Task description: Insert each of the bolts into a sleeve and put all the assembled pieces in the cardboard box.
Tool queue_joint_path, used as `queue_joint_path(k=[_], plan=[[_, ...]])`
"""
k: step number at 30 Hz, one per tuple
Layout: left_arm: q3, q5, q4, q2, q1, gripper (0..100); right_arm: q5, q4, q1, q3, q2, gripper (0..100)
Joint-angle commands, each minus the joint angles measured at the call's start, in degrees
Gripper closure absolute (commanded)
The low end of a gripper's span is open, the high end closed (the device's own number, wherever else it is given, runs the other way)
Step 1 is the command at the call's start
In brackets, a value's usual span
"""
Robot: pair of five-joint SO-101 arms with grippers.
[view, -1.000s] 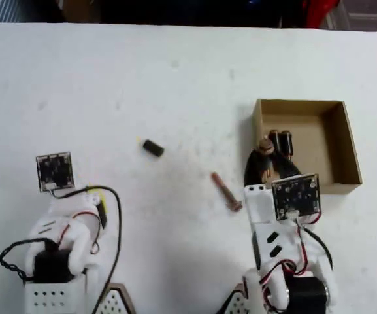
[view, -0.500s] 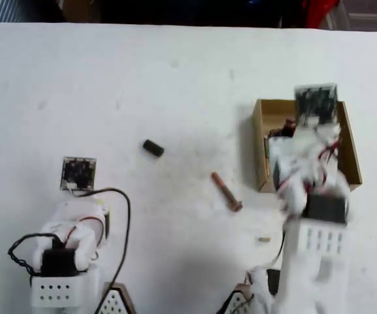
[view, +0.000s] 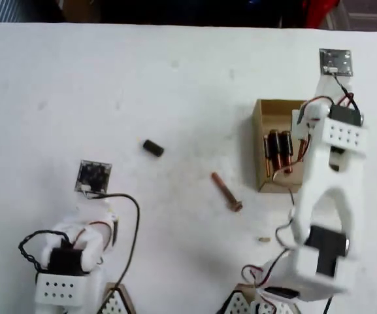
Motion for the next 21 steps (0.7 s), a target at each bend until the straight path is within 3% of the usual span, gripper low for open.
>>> queue_joint_path(k=[1, 13, 21], plan=[[0.7, -0.7, -1.4, -0.2, 0.9, 97, 3.2, 3.3, 0.7, -9.6, 5.8, 98.1], [1.0, -0.7, -2.1, -0.2, 0.9, 97, 5.5, 5.7, 2.1, -23.2, 24.4, 98.1], [1.1, -0.7, -2.1, -0.2, 0.9, 97, 7.6, 6.8, 2.0, -24.0, 26.8, 97.6]])
